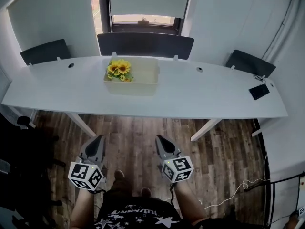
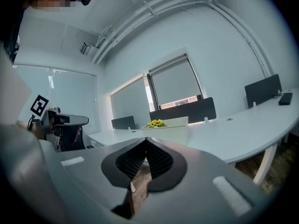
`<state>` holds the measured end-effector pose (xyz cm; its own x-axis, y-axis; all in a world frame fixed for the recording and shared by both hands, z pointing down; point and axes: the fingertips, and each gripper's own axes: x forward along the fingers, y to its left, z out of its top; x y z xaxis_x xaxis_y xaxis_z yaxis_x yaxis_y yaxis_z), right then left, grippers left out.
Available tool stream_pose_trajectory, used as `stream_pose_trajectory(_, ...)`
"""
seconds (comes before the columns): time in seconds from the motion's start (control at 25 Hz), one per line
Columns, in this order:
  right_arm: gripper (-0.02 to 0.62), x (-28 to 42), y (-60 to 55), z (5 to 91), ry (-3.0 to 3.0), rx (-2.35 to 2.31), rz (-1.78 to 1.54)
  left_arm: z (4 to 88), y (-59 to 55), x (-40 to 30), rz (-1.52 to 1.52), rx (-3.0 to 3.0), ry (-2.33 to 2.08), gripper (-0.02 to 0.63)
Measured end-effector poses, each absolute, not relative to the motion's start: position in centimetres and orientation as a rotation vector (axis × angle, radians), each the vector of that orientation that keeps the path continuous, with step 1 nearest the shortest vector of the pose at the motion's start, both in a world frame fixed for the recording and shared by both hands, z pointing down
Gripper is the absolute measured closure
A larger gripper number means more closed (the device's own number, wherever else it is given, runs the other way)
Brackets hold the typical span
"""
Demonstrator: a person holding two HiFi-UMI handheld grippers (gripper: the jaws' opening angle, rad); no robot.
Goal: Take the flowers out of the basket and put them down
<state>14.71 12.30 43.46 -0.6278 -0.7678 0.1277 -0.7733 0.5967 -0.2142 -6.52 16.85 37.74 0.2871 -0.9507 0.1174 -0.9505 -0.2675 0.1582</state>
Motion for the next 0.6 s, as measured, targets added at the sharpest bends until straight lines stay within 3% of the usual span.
stream_pose_trajectory(0.6,0.594,10.7,-0.5,43.1,-2.669,1.535,0.353,39.2,1.7,-12.2,0.005,2.477,-1.572,0.597)
